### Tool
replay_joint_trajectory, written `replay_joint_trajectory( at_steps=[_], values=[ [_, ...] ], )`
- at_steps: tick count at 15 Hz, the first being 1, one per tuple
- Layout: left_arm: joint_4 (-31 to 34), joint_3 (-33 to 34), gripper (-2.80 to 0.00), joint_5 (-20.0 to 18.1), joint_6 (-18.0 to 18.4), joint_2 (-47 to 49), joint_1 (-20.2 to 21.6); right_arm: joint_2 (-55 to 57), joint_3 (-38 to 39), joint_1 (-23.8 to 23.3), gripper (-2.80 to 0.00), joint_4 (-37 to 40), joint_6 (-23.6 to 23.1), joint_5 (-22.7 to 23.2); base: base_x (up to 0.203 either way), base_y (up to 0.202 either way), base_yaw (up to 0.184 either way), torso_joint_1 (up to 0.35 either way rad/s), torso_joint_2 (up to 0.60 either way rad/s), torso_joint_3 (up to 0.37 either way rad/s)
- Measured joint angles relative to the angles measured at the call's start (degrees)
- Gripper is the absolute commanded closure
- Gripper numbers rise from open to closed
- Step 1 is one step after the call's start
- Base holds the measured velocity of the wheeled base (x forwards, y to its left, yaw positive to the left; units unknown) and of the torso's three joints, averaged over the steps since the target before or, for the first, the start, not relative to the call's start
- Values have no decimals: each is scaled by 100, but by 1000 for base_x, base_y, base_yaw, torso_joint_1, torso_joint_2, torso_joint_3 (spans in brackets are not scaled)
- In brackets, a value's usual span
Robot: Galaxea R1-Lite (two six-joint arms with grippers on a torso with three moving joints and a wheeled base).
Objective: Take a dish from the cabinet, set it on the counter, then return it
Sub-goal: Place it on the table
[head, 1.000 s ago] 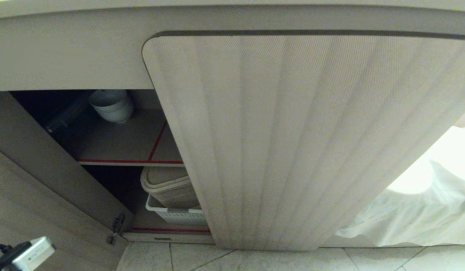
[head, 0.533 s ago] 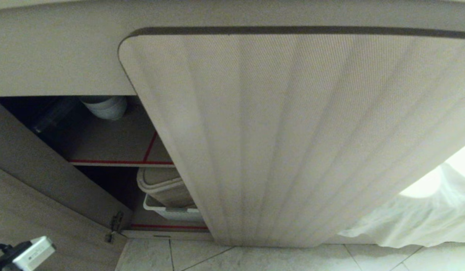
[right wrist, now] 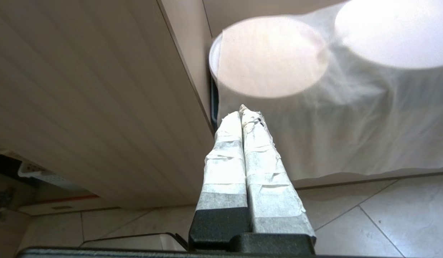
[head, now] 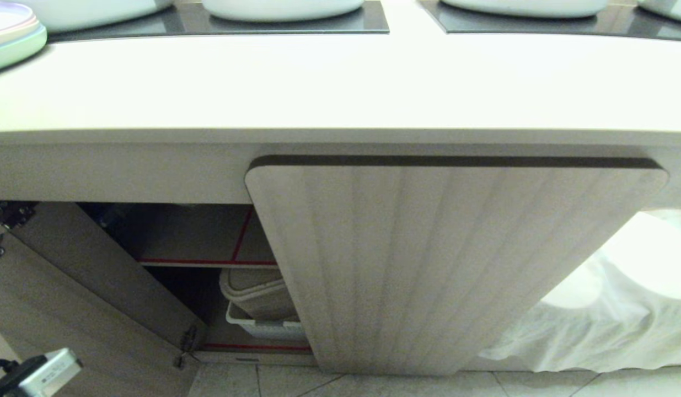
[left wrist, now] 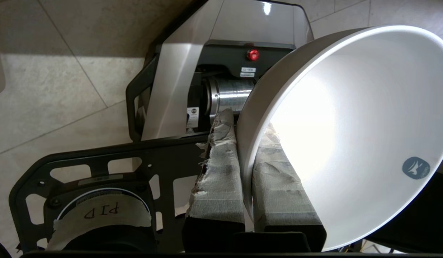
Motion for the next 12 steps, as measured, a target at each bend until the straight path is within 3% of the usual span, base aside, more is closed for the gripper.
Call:
replay_joint_trajectory(
  at_steps=[5, 12],
  values=[
    [5, 2, 0, -11, -2, 9, 0, 0, 0, 0, 0, -8, 0, -3, 0, 0, 0, 132, -479, -217],
    [-5, -1, 0, -11, -2, 24, 0, 0, 0, -2, 0, -2, -1, -2, 0, 0, 0, 349, -502, -242]
  ],
)
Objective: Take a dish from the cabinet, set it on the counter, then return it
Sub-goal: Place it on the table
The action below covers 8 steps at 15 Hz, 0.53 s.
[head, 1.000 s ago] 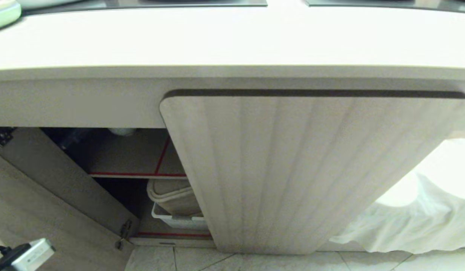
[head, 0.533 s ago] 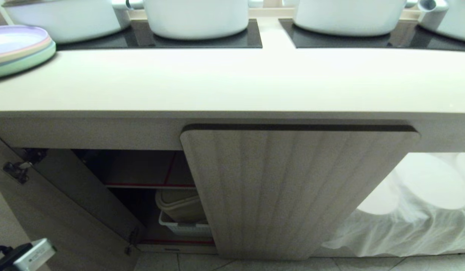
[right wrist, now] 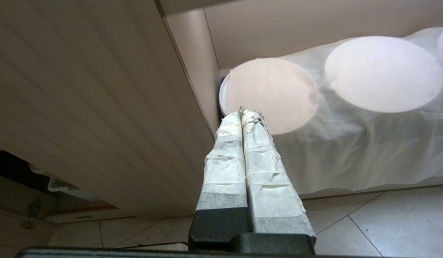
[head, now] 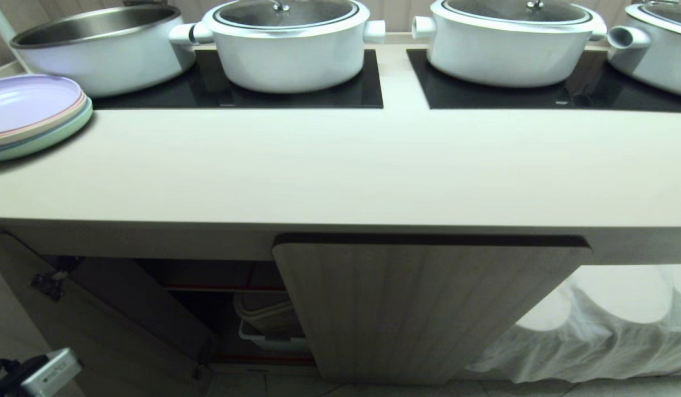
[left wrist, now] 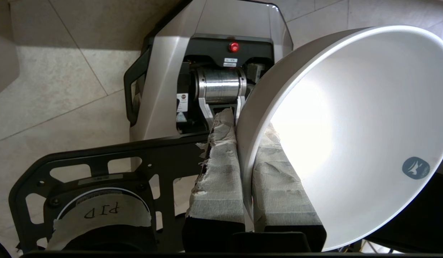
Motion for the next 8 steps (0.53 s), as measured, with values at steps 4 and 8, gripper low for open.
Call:
replay_joint_trajectory(
  at_steps=[4, 8],
  values=[
    [-1, -2, 0, 6, 1, -5, -1, 2, 0, 2, 0, -2, 2, -1, 0, 0, 0, 285, -543, -261],
    [0, -9, 0, 9, 2, -16, 0, 0, 0, 2, 0, -9, 2, 3, 0, 0, 0, 301, -575, -278]
  ],
)
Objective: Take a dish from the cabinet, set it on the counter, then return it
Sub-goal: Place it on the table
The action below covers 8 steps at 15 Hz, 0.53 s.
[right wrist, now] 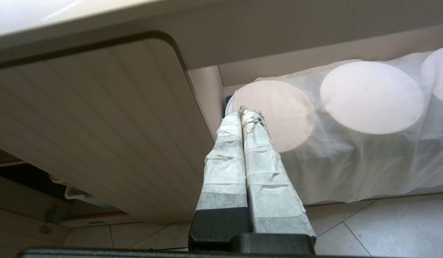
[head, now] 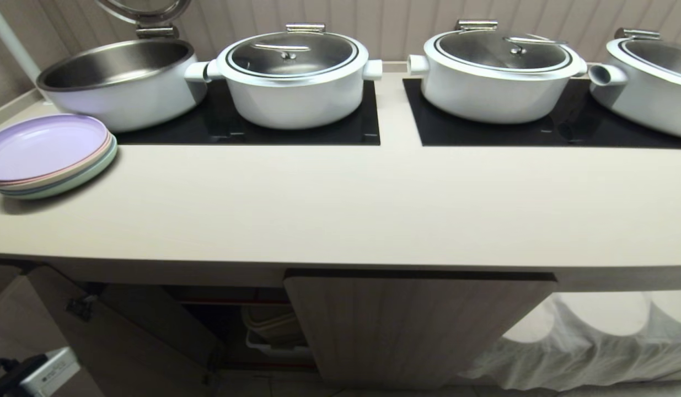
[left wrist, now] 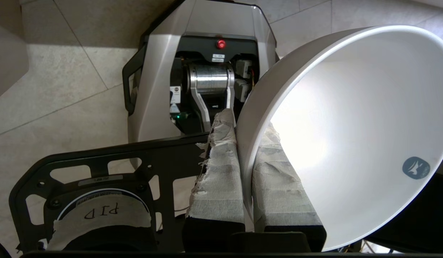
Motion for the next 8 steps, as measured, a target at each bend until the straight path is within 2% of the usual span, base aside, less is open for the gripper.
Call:
replay_joint_trajectory(
  at_steps=[3, 8],
  values=[
    [10, -2, 0, -2, -2, -30, 0, 0, 0, 0, 0, 0, -1, -2, 0, 0, 0, 295, -568, -268],
    [107, -11, 0, 0, -2, -87, 0, 0, 0, 0, 0, 4, 0, -2, 0, 0, 0, 201, -385, -189]
  ],
)
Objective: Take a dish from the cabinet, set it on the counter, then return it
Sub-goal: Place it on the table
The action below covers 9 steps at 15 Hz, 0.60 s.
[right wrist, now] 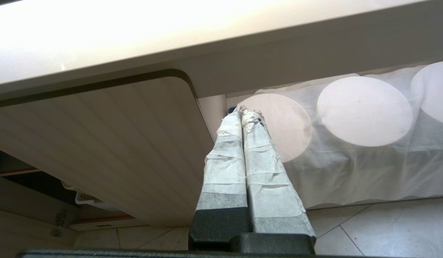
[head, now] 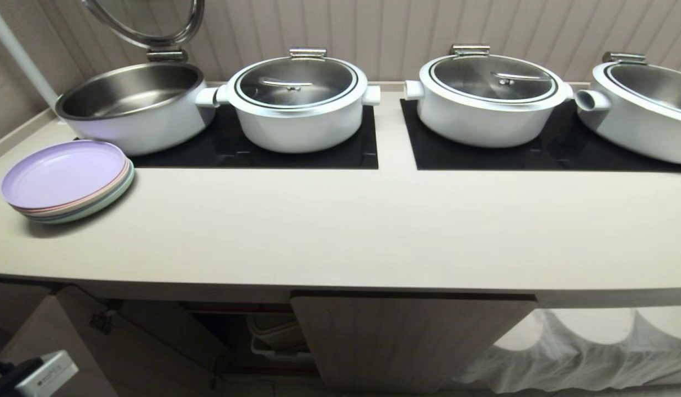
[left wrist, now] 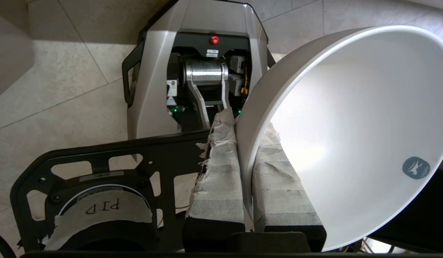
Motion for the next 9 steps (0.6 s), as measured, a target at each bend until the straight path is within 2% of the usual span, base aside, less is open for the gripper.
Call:
replay_joint_trajectory(
  at_steps=[9],
  values=[
    [16, 20, 0, 0, 0, -43, -1, 2, 0, 0, 0, 0, 0, 1, 0, 0, 0, 173, -328, -163]
  ],
)
